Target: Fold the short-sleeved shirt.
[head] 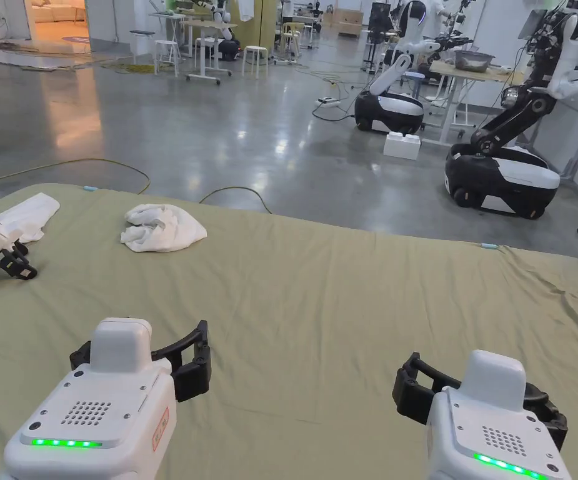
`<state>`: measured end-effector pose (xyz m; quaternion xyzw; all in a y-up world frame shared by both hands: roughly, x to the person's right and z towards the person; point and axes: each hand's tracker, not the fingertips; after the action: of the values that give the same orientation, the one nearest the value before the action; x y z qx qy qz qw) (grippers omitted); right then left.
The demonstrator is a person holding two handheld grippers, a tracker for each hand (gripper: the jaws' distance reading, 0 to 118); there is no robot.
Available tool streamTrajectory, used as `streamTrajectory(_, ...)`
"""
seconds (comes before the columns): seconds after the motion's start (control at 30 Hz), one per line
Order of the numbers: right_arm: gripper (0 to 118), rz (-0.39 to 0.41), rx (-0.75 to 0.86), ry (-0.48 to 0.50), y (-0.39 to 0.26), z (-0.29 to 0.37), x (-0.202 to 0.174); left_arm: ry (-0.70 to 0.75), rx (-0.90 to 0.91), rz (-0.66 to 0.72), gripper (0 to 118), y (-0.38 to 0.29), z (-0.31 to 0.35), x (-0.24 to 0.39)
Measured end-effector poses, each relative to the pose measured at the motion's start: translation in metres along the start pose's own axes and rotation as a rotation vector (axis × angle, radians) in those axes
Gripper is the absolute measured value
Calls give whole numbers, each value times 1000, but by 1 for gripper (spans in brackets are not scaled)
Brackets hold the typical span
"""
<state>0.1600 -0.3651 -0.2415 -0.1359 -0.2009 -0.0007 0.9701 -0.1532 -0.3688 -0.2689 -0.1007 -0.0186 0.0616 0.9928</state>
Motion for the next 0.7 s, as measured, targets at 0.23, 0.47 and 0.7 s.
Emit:
streamTrajectory(0.23,117,-77,-14,90,0,7,-2,37,22,44,90,-6,-3,-7)
streamTrajectory(0.47,117,-119,-34,121,8,4,-8,131,3,-63,90,-23,-8,-2)
streamTrajectory(0.7,117,-129,-61,97,7,0,-9,150,-34,-58,90,-32,-8,-2)
